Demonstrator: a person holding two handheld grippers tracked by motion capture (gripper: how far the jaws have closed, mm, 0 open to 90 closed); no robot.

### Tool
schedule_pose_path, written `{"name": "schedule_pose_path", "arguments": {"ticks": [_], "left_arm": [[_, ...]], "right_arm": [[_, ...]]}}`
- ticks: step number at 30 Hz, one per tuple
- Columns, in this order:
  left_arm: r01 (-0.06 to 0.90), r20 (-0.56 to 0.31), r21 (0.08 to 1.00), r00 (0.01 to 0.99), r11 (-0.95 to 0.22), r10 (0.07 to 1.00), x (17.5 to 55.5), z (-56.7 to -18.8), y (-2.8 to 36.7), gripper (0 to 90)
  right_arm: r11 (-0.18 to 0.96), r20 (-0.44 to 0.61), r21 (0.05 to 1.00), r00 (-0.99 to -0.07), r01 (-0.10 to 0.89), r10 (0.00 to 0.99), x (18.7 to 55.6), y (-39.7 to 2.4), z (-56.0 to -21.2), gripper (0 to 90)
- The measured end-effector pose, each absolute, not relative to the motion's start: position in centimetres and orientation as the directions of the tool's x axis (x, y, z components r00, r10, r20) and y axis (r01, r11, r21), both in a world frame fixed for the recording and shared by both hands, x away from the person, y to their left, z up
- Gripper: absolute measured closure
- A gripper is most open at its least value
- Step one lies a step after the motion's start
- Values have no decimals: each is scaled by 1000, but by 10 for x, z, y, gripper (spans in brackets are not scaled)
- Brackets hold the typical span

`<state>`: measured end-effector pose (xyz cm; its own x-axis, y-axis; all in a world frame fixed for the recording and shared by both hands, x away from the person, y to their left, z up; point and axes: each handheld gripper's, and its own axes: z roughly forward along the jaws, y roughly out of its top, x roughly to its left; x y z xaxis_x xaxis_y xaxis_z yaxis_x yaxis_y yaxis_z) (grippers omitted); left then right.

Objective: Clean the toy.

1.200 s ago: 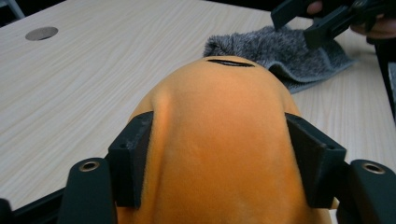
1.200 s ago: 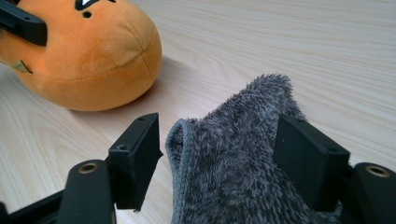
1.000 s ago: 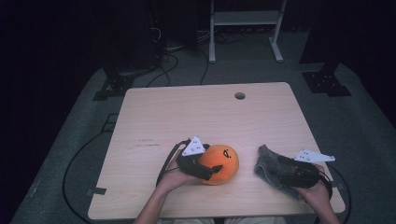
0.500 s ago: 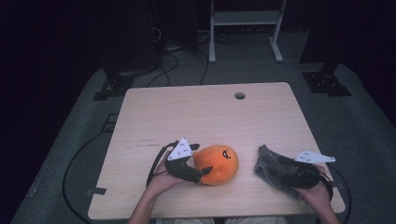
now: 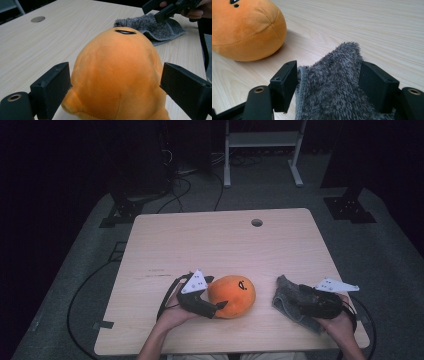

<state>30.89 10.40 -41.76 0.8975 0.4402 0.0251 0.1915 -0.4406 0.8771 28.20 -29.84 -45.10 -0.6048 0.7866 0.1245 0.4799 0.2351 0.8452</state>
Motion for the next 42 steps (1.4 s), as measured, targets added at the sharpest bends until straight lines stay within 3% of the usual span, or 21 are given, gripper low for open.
{"name": "schedule_pose_path", "arguments": {"ticks": [13, 27, 31, 38, 42], "left_arm": [[187, 37, 874, 895, -449, 445, 305, -417, 104, 88], [215, 24, 856, 892, -470, 451, 307, -426, 99, 145], [231, 14, 855, 885, -464, 465, 308, -430, 100, 170], [224, 21, 854, 887, -469, 461, 309, -436, 104, 237], [218, 21, 857, 891, -467, 454, 310, -437, 105, 267]], "right_arm": [[252, 94, 836, -579, 488, 810, 289, -297, -453, 327], [370, 32, 709, -552, 600, 833, 316, -284, -471, 530], [345, 61, 706, -538, 618, 840, 315, -285, -474, 551], [394, -1, 689, -542, 608, 840, 311, -275, -469, 723], [364, 19, 721, -542, 590, 840, 308, -279, -459, 741]]}}
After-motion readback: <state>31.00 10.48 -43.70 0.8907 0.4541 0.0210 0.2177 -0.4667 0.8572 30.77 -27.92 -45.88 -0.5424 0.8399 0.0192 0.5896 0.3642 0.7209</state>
